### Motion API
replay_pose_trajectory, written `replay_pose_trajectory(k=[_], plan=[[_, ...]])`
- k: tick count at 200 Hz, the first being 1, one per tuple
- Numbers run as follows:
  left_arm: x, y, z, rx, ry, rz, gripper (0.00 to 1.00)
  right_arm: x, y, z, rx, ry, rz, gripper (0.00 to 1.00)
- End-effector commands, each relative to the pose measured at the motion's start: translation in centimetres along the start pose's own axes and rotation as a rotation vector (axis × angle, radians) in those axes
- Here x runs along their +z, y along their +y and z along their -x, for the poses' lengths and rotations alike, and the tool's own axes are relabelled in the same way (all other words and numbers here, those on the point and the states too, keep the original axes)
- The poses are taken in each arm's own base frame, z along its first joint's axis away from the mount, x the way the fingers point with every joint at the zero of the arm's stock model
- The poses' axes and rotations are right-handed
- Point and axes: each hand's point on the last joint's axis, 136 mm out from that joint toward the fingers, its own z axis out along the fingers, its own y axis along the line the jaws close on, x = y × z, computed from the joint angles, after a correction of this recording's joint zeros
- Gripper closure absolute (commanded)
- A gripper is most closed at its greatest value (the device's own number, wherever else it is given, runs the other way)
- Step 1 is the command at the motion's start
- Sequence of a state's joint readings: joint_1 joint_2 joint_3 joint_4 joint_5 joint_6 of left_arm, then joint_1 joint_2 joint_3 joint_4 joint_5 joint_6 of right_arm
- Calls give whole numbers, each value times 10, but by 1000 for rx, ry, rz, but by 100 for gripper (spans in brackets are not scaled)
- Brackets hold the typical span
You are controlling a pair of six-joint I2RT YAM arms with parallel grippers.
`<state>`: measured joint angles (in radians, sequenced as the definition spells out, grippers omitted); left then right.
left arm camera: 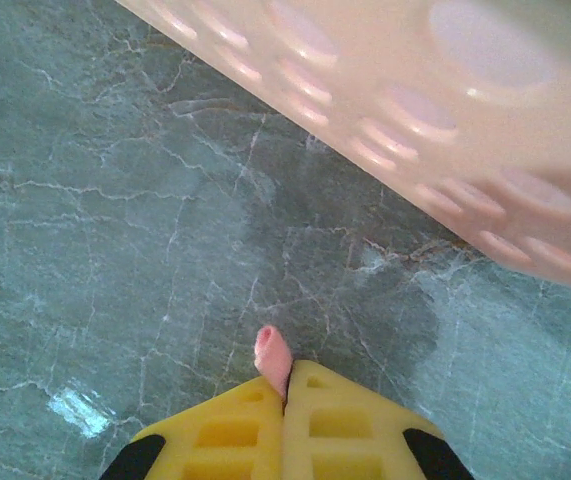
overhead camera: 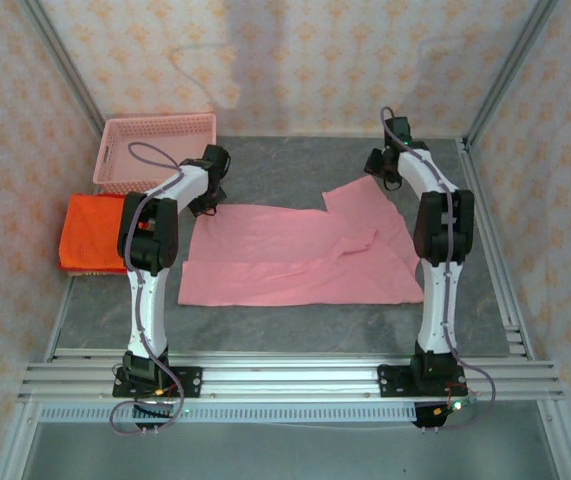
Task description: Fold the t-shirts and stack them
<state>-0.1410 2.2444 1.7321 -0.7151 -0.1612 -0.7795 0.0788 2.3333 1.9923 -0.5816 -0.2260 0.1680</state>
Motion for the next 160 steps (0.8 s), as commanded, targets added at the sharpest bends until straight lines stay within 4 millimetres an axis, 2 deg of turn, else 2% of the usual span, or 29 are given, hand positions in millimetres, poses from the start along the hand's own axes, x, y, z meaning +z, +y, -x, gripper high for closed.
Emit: replay_pose_trajectory(k=[1, 39, 87, 118, 146, 160], plan=[[3, 12, -12, 14, 60, 22, 100, 10, 1, -17, -96, 66, -82, 56], [4, 12, -13, 20, 63, 20, 100, 28, -5, -16, -107, 83, -131, 57], [2, 10, -12, 17, 65, 11, 100, 35, -5, -15, -106, 118, -146, 58], [2, 9, -12, 18, 66, 8, 100, 41, -6, -21, -110, 159, -150, 58], [1, 9, -11, 18, 64, 7, 100, 44, -5, -31, -110, 205, -142, 63], [1, 8, -11, 18, 65, 4, 100, 44, -7, -33, -109, 213, -146, 73]])
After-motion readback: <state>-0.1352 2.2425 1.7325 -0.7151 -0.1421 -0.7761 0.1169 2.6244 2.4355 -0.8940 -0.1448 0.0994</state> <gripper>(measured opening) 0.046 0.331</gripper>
